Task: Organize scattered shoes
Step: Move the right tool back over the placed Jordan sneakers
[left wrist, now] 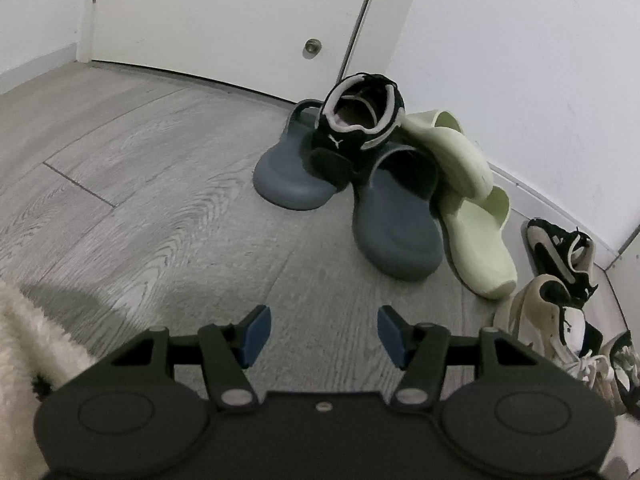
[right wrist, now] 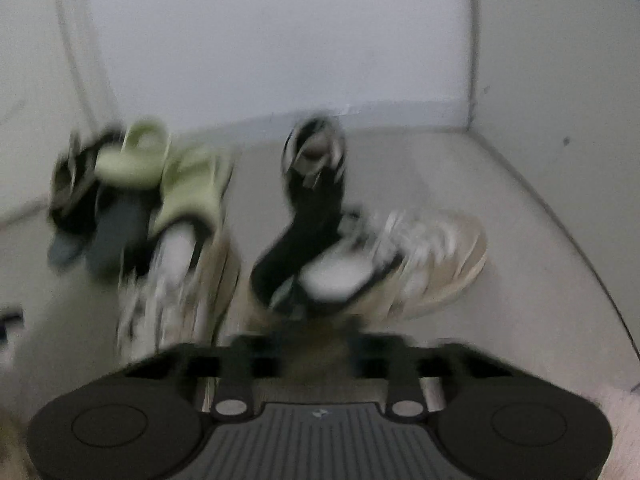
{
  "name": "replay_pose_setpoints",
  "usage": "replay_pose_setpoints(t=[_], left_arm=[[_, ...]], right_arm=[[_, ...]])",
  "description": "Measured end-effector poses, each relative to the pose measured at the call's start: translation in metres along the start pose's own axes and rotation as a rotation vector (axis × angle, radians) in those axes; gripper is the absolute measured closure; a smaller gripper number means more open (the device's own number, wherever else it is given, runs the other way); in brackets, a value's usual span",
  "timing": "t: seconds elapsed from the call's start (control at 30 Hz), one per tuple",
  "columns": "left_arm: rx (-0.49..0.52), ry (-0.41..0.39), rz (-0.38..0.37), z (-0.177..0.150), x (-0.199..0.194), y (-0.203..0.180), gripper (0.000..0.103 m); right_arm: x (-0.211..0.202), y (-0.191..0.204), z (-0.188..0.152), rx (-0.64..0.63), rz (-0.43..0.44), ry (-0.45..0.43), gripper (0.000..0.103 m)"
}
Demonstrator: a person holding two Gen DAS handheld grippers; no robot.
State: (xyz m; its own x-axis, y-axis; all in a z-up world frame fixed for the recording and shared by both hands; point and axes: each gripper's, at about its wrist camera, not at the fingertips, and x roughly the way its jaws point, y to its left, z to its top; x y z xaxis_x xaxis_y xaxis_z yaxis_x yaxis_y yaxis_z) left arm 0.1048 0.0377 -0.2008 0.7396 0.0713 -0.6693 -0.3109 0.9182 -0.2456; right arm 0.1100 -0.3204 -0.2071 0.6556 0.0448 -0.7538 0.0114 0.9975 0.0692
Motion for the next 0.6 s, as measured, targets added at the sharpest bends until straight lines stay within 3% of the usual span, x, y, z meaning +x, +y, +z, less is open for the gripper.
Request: replay_pose_setpoints(t=[0.2, 0.47, 0.57, 0.6], left_arm=[[0.000, -0.001, -0.003, 0.000, 0.000, 0.001, 0.043], [-0.001, 0.003, -0.003, 0.001, 0.001, 0.001, 0.043], [-0.005, 0.005, -0.003, 0.001, 0.002, 0.002, 0.043], [-0.007, 0.005, -0.004, 0.001, 0.001, 0.002, 0.043]], right_arm=[[0.019, 0.016, 0.008, -0.077, 0.031, 0.017, 0.098], [0.056, 0.026, 0.034, -0.192, 0.084, -0.090, 0.101], [0.050, 0.021, 0.043, -0.200, 0.109, -0.167, 0.088], [0.044, 0.016, 0.045, -0.185, 0.125, -0.191, 0.077]])
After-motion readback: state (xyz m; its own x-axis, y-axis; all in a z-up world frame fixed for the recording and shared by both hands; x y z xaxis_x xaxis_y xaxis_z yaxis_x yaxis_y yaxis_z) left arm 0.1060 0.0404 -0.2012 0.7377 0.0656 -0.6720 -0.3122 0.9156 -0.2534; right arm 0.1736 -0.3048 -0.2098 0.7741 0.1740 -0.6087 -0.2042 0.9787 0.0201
